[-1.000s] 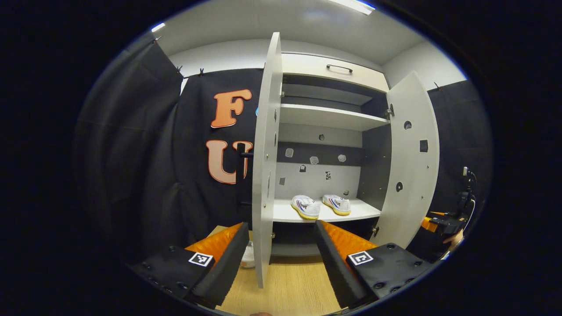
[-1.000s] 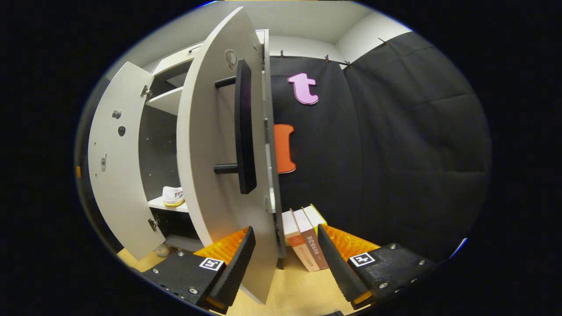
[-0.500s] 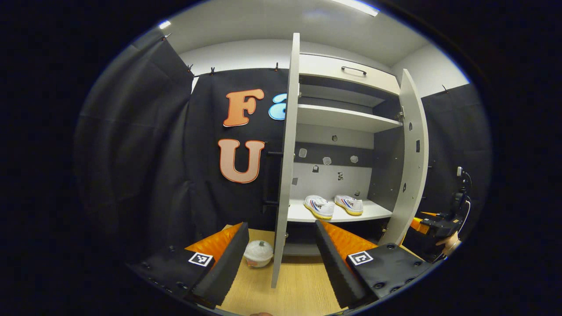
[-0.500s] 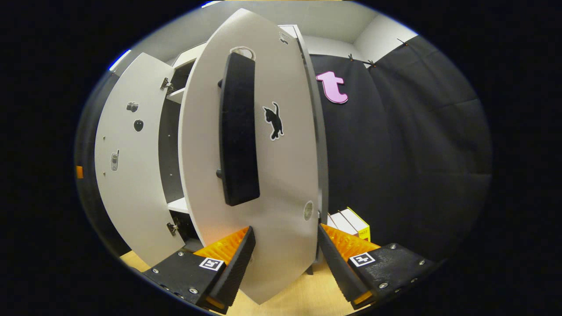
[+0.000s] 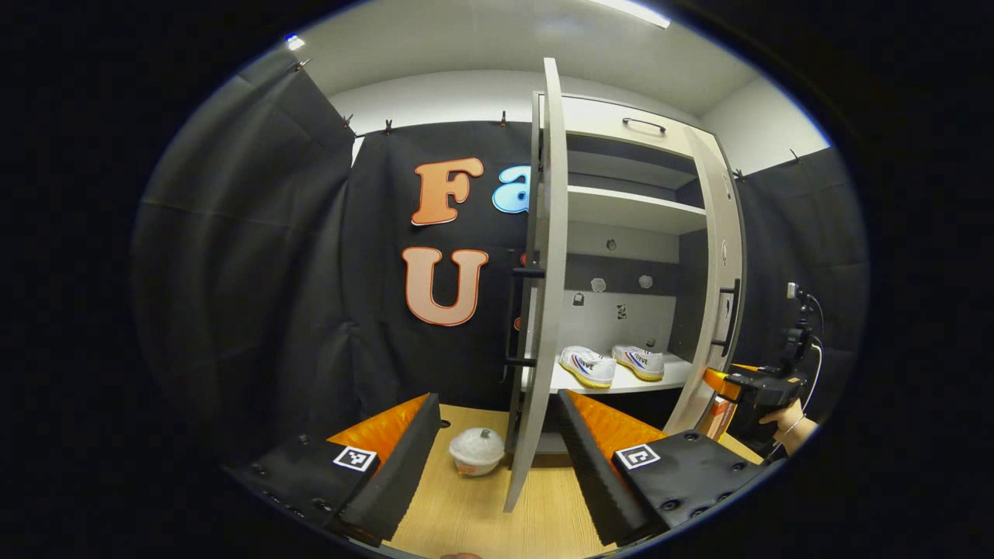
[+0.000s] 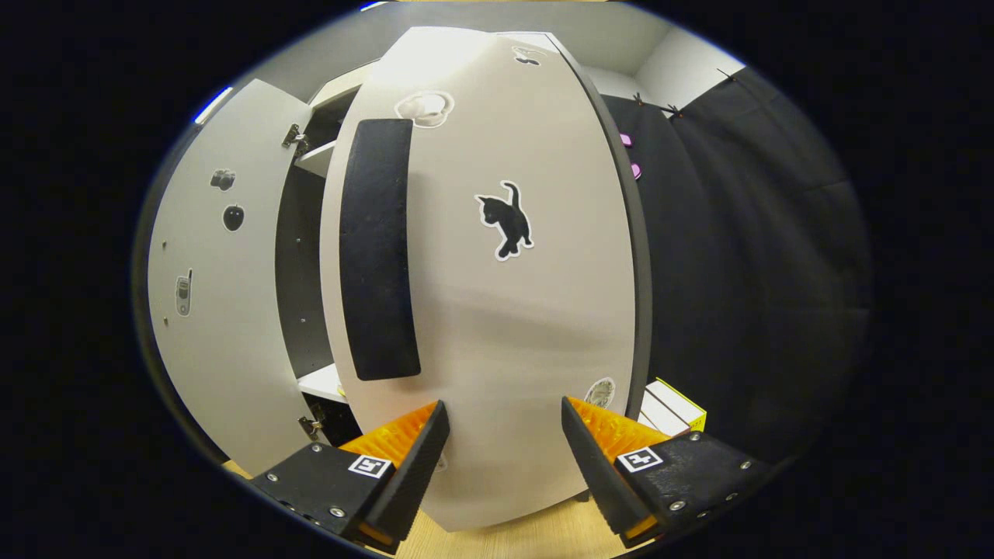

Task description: Grab one shoe with the right hand and put it into the shoe cabinet, grab the other shoe with the left hand and put it into the shoe cabinet; then close the right door with the right hand and the left door with the left hand.

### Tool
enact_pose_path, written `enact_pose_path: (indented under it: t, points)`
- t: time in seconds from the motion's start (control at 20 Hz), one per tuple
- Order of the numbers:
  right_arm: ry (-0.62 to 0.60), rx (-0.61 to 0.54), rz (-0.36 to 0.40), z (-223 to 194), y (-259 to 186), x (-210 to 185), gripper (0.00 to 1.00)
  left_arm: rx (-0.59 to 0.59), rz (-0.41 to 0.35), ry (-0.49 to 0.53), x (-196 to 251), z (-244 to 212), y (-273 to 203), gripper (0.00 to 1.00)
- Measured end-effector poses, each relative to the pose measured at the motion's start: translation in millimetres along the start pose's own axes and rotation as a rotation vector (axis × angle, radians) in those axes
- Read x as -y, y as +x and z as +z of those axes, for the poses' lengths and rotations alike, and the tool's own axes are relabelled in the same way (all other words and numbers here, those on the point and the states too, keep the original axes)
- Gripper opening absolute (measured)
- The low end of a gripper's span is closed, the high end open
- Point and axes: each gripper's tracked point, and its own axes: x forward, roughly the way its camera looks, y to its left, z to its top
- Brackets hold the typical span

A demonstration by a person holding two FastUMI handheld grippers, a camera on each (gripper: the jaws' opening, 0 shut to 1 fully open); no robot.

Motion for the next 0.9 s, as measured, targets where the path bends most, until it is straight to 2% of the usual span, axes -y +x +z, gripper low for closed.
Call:
enact_pose_path:
  t: [0.3,0.4,0.9]
  points:
    - [-0.014,-0.011,-0.022,0,7,-2,0.90,-0.027,0.017,-0.021,-23,-19,16,0.95]
    - [-0.041,-0.013,-0.043,1,9,-3,0.90,-0.029,0.010,-0.030,-28,-24,22,0.99]
    - [-0.050,-0.035,-0.111,3,12,-6,0.90,-0.070,-0.026,-0.039,-38,-55,63,0.97]
